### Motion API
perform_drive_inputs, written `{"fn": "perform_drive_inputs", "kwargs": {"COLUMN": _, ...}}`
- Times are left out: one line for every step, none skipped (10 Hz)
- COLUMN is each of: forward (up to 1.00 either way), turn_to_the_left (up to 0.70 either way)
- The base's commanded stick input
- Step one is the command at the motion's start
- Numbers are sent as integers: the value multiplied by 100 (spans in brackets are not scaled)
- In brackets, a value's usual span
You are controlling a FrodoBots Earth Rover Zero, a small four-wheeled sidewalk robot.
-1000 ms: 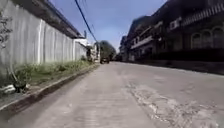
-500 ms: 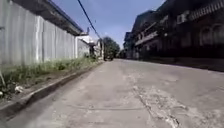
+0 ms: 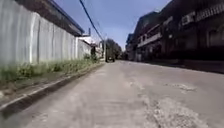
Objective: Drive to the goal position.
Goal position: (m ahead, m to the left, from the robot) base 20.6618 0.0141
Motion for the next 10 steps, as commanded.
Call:
{"fn": "perform_drive_inputs", "kwargs": {"forward": 100, "turn_to_the_left": 3}}
{"fn": "perform_drive_inputs", "kwargs": {"forward": 100, "turn_to_the_left": -12}}
{"fn": "perform_drive_inputs", "kwargs": {"forward": 100, "turn_to_the_left": -40}}
{"fn": "perform_drive_inputs", "kwargs": {"forward": 100, "turn_to_the_left": -40}}
{"fn": "perform_drive_inputs", "kwargs": {"forward": 100, "turn_to_the_left": -40}}
{"fn": "perform_drive_inputs", "kwargs": {"forward": 100, "turn_to_the_left": -40}}
{"fn": "perform_drive_inputs", "kwargs": {"forward": 100, "turn_to_the_left": -40}}
{"fn": "perform_drive_inputs", "kwargs": {"forward": 100, "turn_to_the_left": -36}}
{"fn": "perform_drive_inputs", "kwargs": {"forward": 100, "turn_to_the_left": -28}}
{"fn": "perform_drive_inputs", "kwargs": {"forward": 100, "turn_to_the_left": -20}}
